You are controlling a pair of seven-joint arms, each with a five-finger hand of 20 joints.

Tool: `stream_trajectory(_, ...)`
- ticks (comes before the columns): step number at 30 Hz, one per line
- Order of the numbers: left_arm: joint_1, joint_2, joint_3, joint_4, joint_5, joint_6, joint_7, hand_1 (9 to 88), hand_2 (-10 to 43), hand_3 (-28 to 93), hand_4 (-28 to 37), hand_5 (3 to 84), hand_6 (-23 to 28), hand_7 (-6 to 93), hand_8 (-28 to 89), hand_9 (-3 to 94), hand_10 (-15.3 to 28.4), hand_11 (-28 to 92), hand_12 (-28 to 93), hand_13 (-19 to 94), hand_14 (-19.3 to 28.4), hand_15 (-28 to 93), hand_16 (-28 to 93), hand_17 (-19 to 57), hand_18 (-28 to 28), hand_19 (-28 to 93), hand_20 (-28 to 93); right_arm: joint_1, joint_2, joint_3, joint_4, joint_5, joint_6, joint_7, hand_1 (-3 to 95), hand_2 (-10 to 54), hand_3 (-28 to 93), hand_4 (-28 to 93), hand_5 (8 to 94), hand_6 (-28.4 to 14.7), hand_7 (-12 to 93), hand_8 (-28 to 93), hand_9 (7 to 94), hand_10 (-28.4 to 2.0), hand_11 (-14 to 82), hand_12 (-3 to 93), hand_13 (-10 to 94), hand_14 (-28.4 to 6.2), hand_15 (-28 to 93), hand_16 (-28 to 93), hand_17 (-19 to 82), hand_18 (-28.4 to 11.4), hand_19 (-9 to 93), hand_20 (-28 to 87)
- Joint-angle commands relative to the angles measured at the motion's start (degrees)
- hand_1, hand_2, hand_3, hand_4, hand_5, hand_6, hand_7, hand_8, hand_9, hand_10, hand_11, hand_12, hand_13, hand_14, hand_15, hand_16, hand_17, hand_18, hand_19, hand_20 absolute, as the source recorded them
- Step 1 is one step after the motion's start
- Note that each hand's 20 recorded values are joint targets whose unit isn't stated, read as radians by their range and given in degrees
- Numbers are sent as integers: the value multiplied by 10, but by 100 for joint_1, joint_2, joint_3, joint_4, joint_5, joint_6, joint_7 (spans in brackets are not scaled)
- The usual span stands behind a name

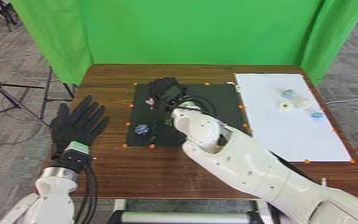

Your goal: Arrange flowers

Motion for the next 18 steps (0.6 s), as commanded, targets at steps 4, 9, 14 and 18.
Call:
stream_trajectory(4,40,-41,-41,-9,34,-101,-77,259,94,701,-283,332,69,170,-102,259,134,209,110,182,127,323,-74,-64,121,302,89,-8,-215,-116,316,-290,-328,175,586,-95,718,-283,738,1,286,8,824,-85,66,352,697,-64,500,465,392,-214,901,420)
stream_trajectory(9,89,-46,-91,-42,-18,-44,-75,258,95,700,-283,332,69,170,-103,259,133,210,110,180,129,324,-73,-63,120,301,88,-51,-228,-12,244,-224,-681,204,601,-95,700,-283,711,-5,281,-3,788,-89,61,339,672,-55,482,481,376,-218,887,418)
stream_trajectory(14,88,-38,-105,-49,-33,4,-92,259,96,701,-283,333,69,169,-103,258,134,210,110,178,131,325,-73,-63,121,301,88,26,-143,-100,212,-174,-655,292,590,-95,710,-283,672,-8,256,-22,735,-102,119,278,655,-58,490,472,371,-220,880,423)
stream_trajectory(18,75,-75,-126,-41,-45,51,-96,264,94,701,-283,333,70,172,-103,259,134,210,110,178,133,328,-73,-63,120,301,88,-18,-179,-35,198,-28,-622,435,565,-95,722,-282,631,-12,223,-127,677,-127,193,188,647,-64,504,459,370,-222,884,414)
